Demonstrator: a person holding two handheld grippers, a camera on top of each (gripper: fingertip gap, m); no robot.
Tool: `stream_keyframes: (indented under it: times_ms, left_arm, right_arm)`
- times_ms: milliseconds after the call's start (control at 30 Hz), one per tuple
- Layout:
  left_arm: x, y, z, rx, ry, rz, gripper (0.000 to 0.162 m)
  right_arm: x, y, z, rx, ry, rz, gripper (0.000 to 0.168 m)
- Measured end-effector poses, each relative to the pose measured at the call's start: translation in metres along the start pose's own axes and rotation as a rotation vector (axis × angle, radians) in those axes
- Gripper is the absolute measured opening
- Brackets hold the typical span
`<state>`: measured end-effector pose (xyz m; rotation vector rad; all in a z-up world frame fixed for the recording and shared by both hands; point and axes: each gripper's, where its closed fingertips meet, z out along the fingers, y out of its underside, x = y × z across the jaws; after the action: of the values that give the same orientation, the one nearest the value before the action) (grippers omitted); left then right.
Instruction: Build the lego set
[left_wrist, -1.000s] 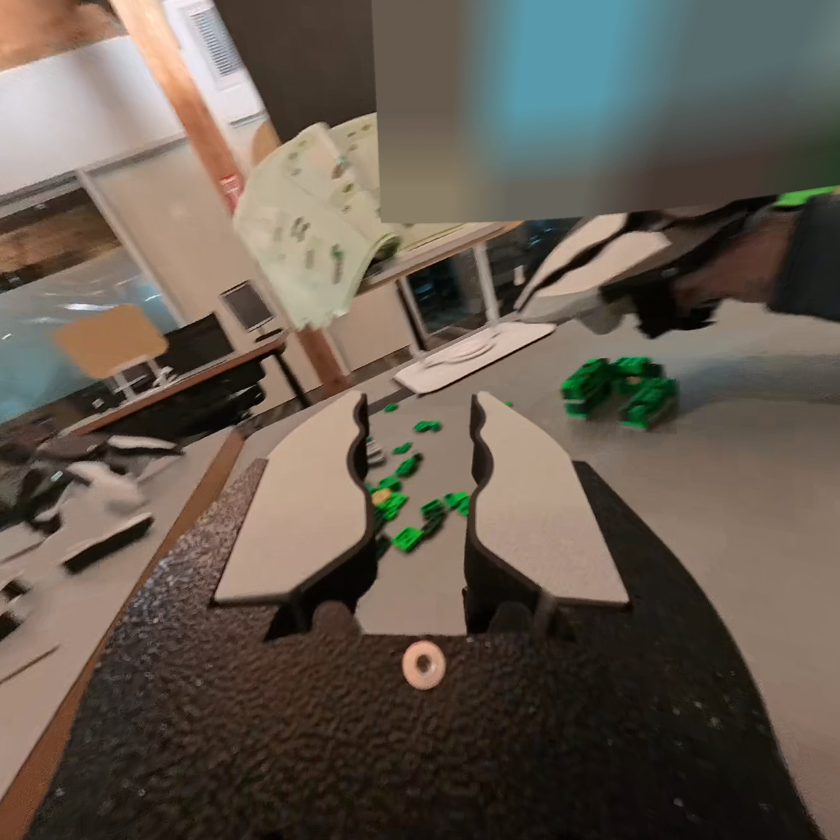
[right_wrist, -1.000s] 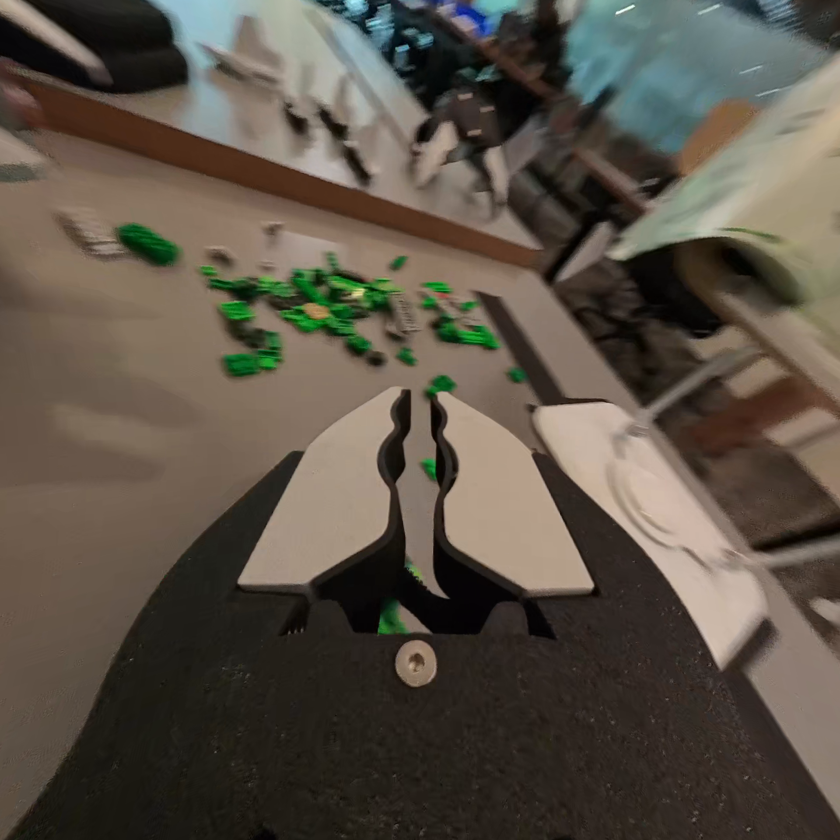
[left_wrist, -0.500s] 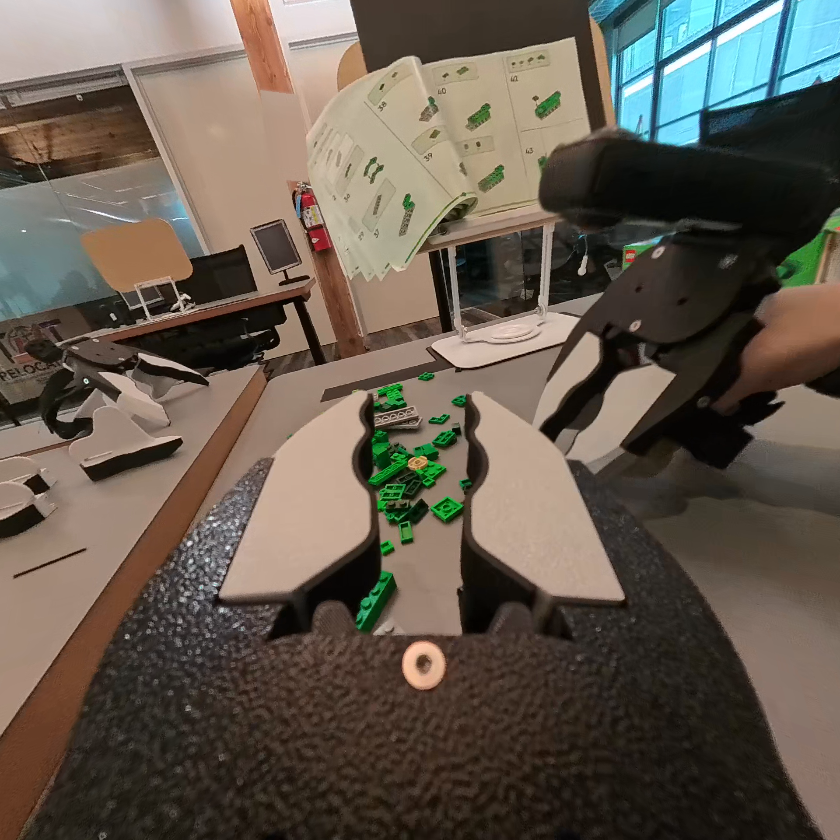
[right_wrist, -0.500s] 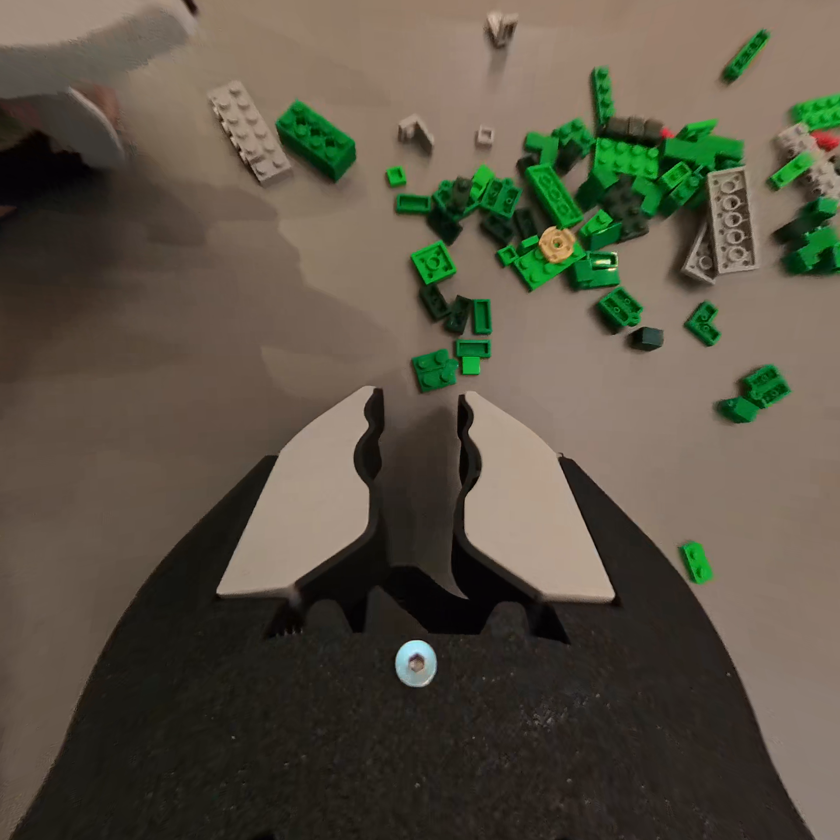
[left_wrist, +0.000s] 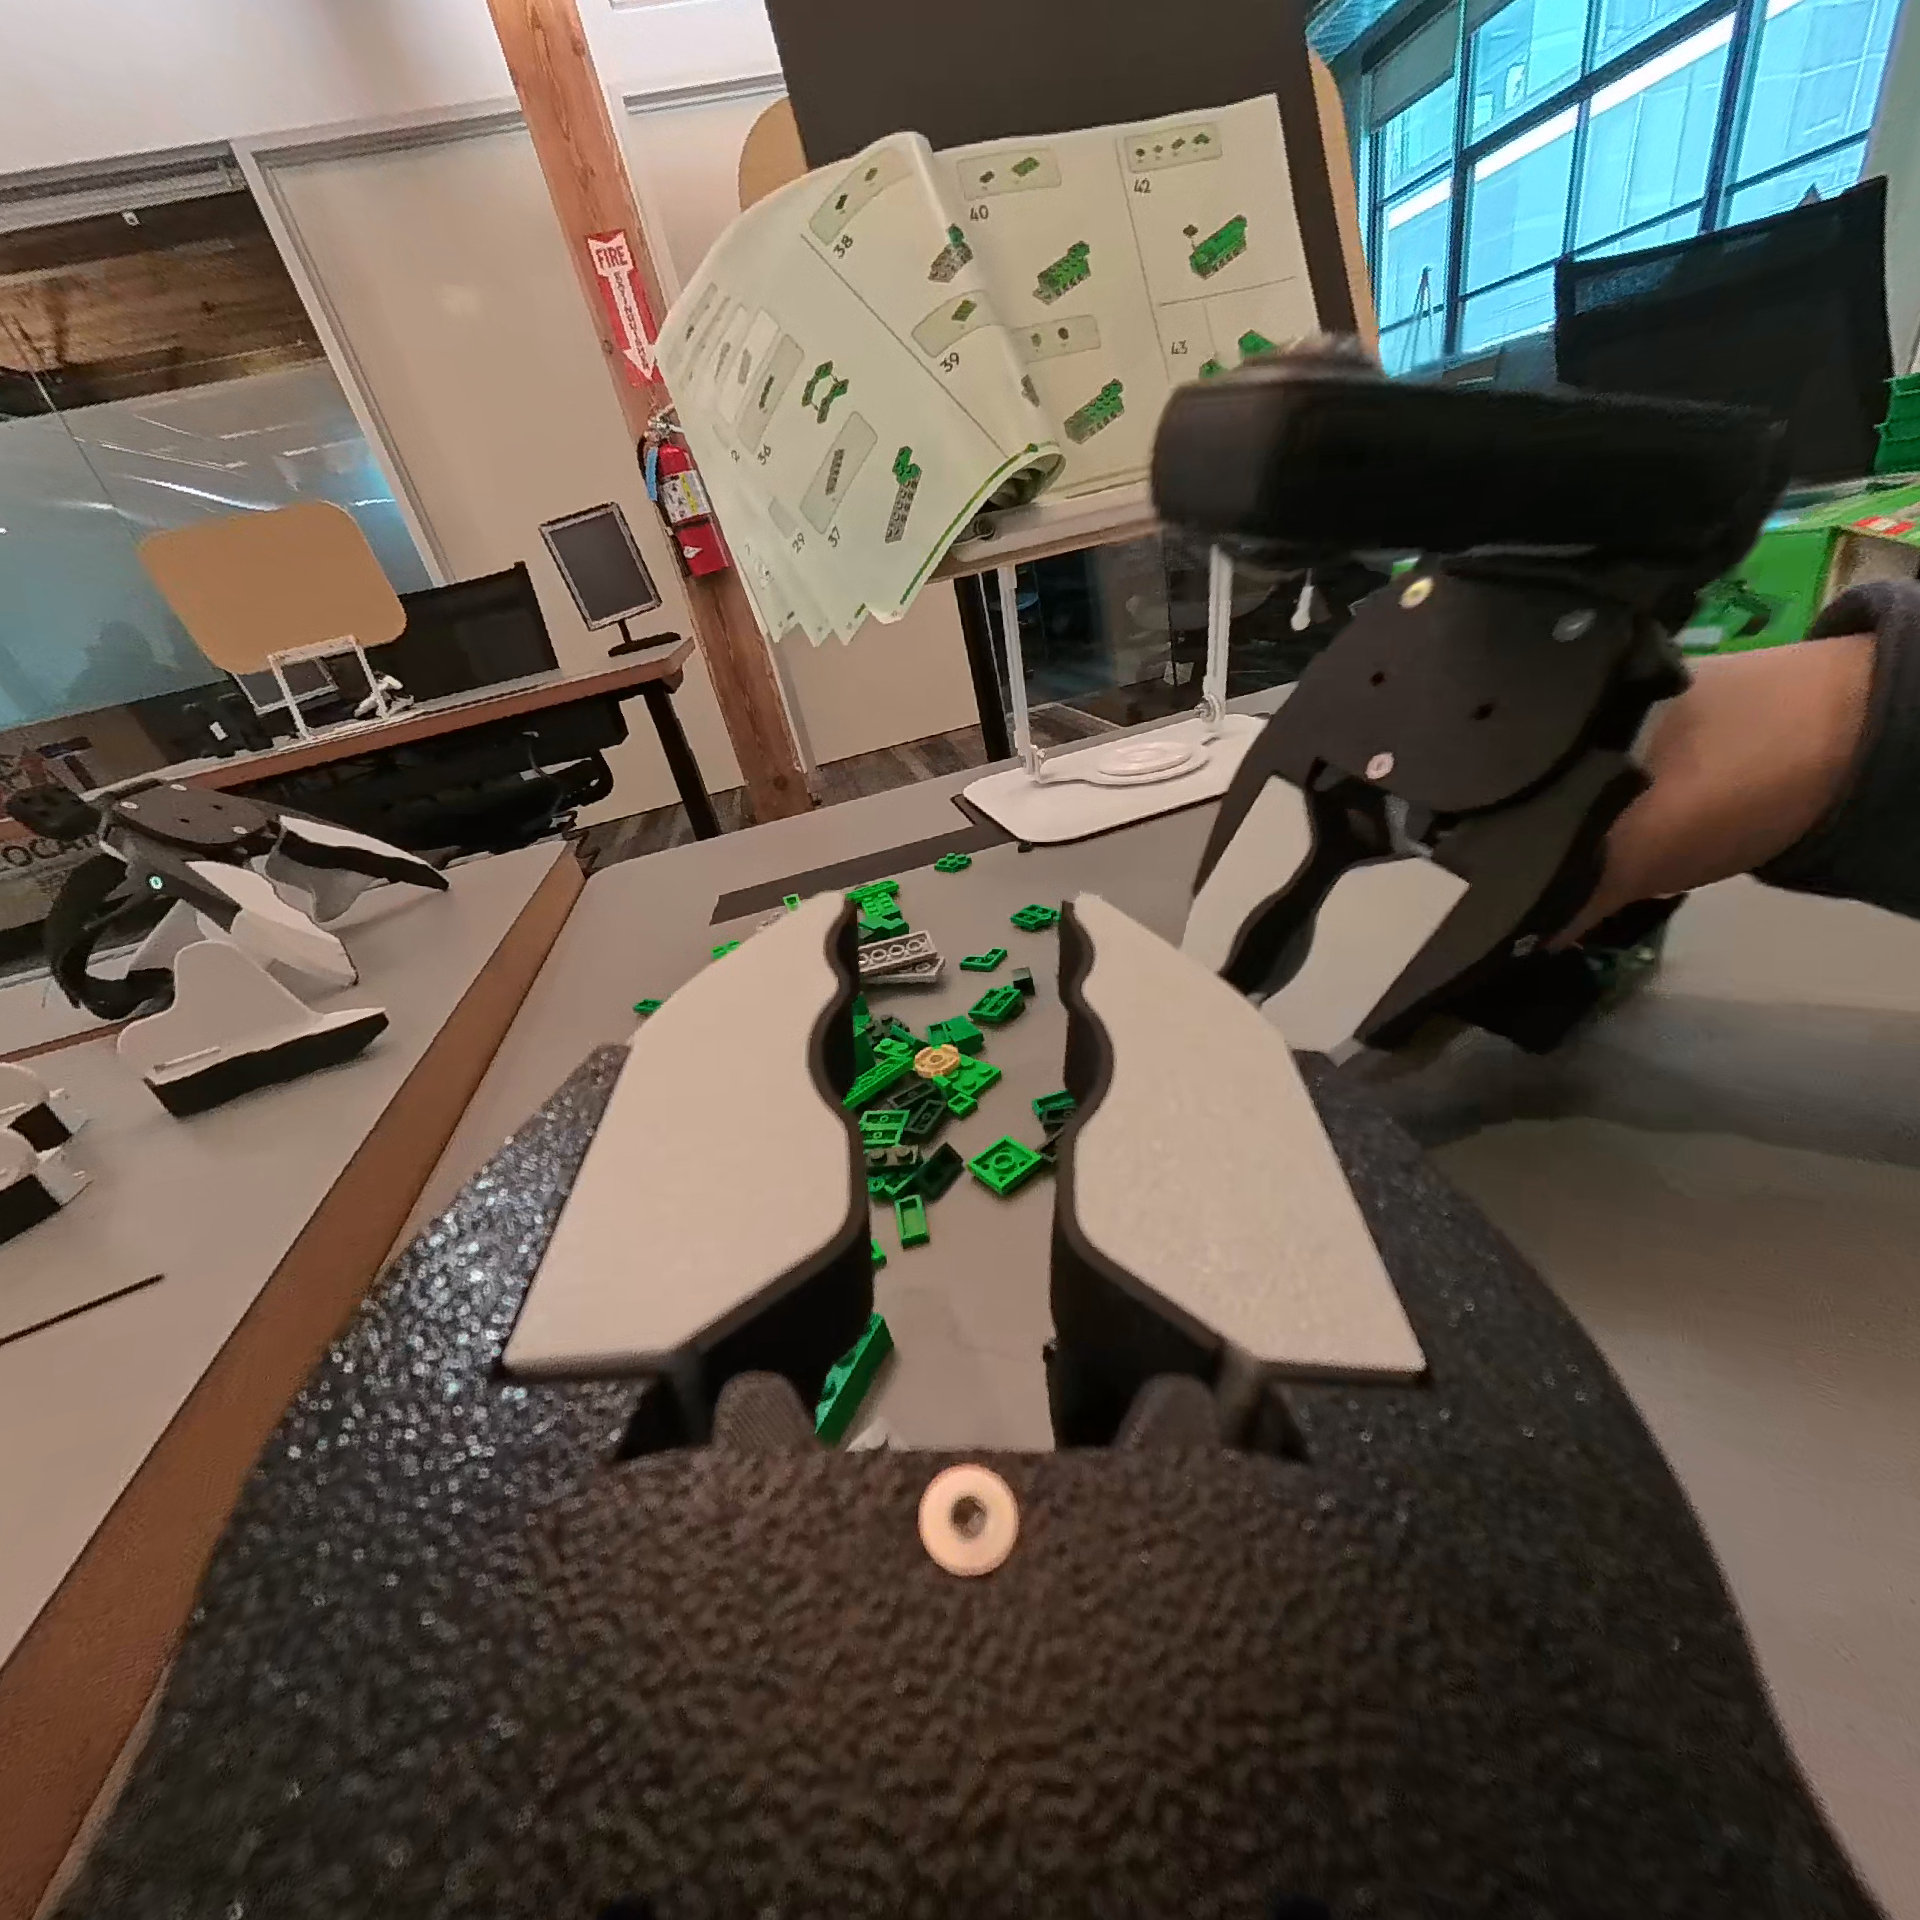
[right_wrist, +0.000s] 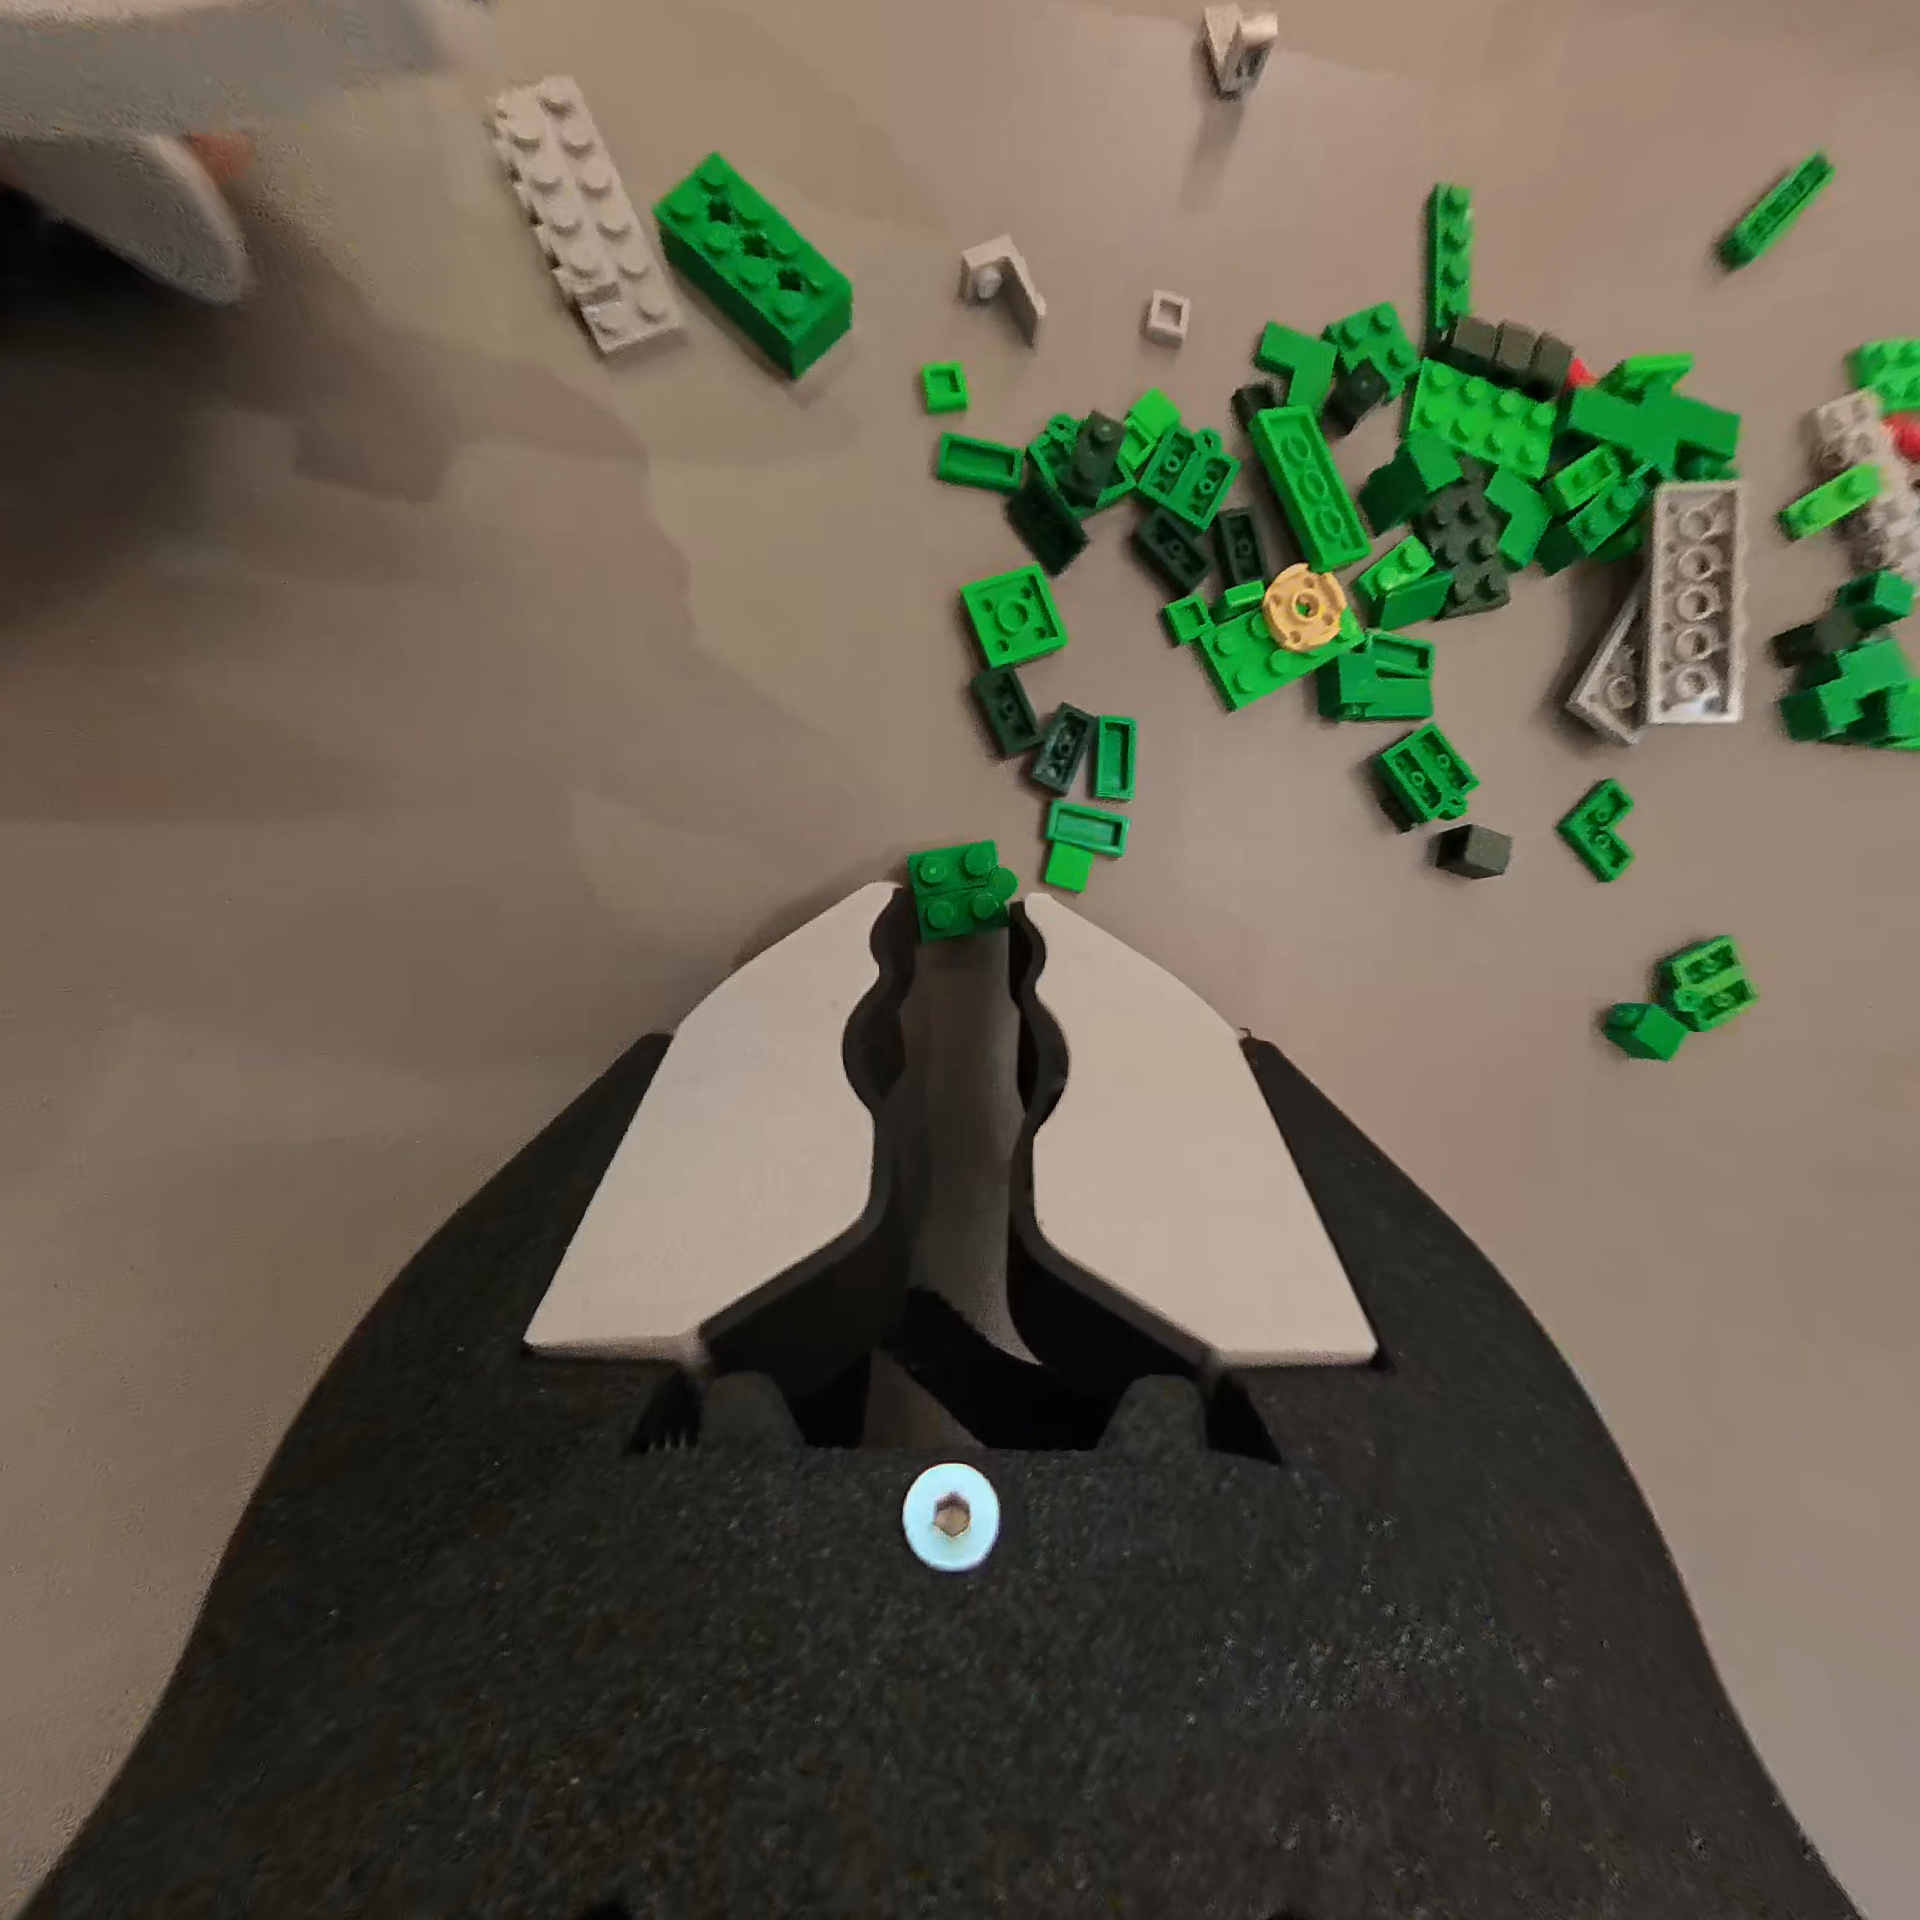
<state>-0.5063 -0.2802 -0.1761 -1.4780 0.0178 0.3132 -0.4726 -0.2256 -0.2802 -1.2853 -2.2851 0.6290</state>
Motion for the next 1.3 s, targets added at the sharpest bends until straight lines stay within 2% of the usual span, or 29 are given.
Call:
stream_keyframes:
  times_ms: [133, 200, 367, 533, 600, 700, 867, 933, 1000, 1067, 1100, 1233, 1300]
  left_arm:
    - [0.011, -0.001, 0.001, 0.008, 0.064, -0.013, 0.035]
    - [0.031, -0.003, 0.004, 0.003, 0.183, -0.057, 0.031]
    - [0.085, -0.007, 0.01, -0.084, 0.486, -0.328, 0.032]
    - [0.121, -0.001, 0.013, -0.224, 0.664, -0.473, 0.02]
    - [0.133, -0.007, 0.011, -0.232, 0.741, -0.534, 0.014]
    - [0.134, -0.02, 0.011, -0.197, 0.782, -0.627, 0.012]
    - [0.136, -0.025, 0.01, -0.219, 0.812, -0.618, 0.029]
    - [0.139, -0.026, 0.01, -0.224, 0.812, -0.58, 0.02]
    - [0.139, -0.028, 0.01, -0.203, 0.802, -0.553, 0.004]
    - [0.139, -0.029, 0.009, -0.196, 0.793, -0.537, 0.004]
    - [0.138, -0.029, 0.01, -0.194, 0.79, -0.539, 0.004]
    - [0.131, -0.04, 0.008, -0.123, 0.825, -0.608, 0.004]
    - [0.132, -0.047, 0.004, -0.086, 0.875, -0.652, 0.004]
  right_arm:
    - [-0.011, -0.003, -0.03, 0.105, 0.087, -0.085, 0.016]
    - [-0.018, -0.005, -0.051, 0.18, 0.16, -0.169, 0.016]
    - [-0.035, 0.0, -0.095, 0.276, 0.352, -0.34, 0.016]
    - [-0.049, -0.001, -0.122, 0.333, 0.481, -0.455, 0.016]
    - [-0.05, -0.001, -0.128, 0.33, 0.521, -0.498, 0.016]
    - [-0.047, -0.001, -0.136, 0.312, 0.585, -0.553, 0.016]
    - [-0.045, -0.001, -0.136, 0.262, 0.617, -0.621, 0.016]
    - [-0.047, -0.004, -0.136, 0.273, 0.614, -0.631, 0.016]
    - [-0.046, -0.005, -0.136, 0.269, 0.626, -0.626, 0.014]
    - [-0.046, -0.005, -0.137, 0.309, 0.595, -0.54, 0.016]
    - [-0.044, -0.005, -0.137, 0.35, 0.547, -0.426, 0.02]
    - [-0.048, -0.009, -0.148, 0.604, 0.149, 0.145, 0.028]
    - [-0.048, -0.011, -0.155, 0.689, -0.016, 0.336, 0.025]
